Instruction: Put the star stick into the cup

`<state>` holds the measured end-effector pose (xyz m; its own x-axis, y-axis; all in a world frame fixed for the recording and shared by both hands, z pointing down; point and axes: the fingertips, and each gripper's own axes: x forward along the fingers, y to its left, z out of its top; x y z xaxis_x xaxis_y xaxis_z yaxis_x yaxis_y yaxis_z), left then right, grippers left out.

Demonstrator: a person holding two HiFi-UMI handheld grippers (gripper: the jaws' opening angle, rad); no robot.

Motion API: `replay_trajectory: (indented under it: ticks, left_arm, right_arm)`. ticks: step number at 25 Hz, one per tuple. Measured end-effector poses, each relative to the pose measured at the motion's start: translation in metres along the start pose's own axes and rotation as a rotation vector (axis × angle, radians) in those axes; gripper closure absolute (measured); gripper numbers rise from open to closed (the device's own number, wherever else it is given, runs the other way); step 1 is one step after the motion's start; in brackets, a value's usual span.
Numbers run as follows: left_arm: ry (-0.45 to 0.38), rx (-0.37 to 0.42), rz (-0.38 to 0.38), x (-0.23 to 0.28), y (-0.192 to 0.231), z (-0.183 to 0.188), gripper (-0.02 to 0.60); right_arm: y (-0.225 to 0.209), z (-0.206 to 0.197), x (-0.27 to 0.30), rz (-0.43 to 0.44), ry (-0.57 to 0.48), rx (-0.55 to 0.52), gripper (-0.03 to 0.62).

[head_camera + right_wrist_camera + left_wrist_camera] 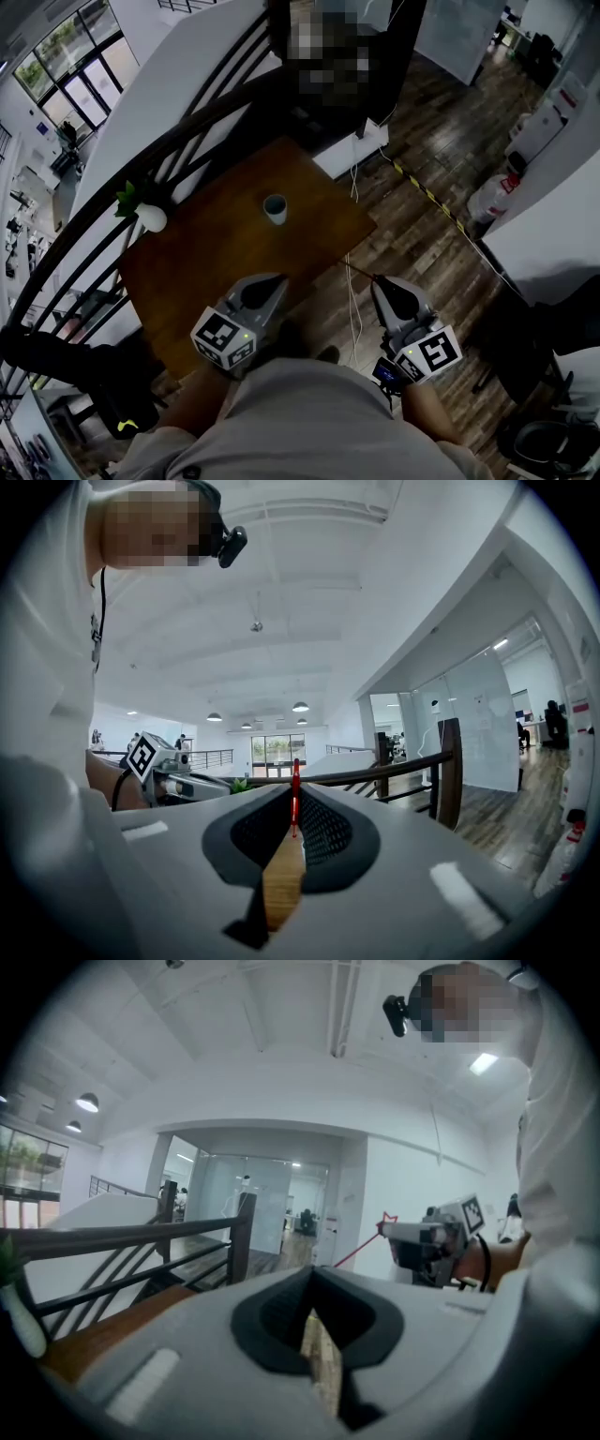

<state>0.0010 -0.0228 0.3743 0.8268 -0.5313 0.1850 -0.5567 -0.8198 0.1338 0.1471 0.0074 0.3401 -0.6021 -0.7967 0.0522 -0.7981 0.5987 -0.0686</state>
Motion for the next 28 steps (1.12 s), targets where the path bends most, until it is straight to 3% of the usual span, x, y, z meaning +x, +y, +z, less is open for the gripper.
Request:
replay_trajectory:
  ticks: [15, 21, 28]
  left_arm:
    - [-0.043, -0.015, -0.012, -0.019, 0.073, 0.020, 0.578]
    - [-0.043, -0.040, 0.050, -0.030, 0.101, 0.019, 0.578]
    - [-0.039, -0.038, 0.111, -0.016, 0.116, 0.021, 0.578]
  right_arm:
    - [-0.004, 0.014, 0.083, -0.016, 0.032, -0.048, 0.571]
    - [-0.002, 0.020, 0.120, 0.054, 0.042, -0.073, 0.571]
    - [-0.029, 0.021, 0.155, 0.125, 0.048, -0.048, 0.571]
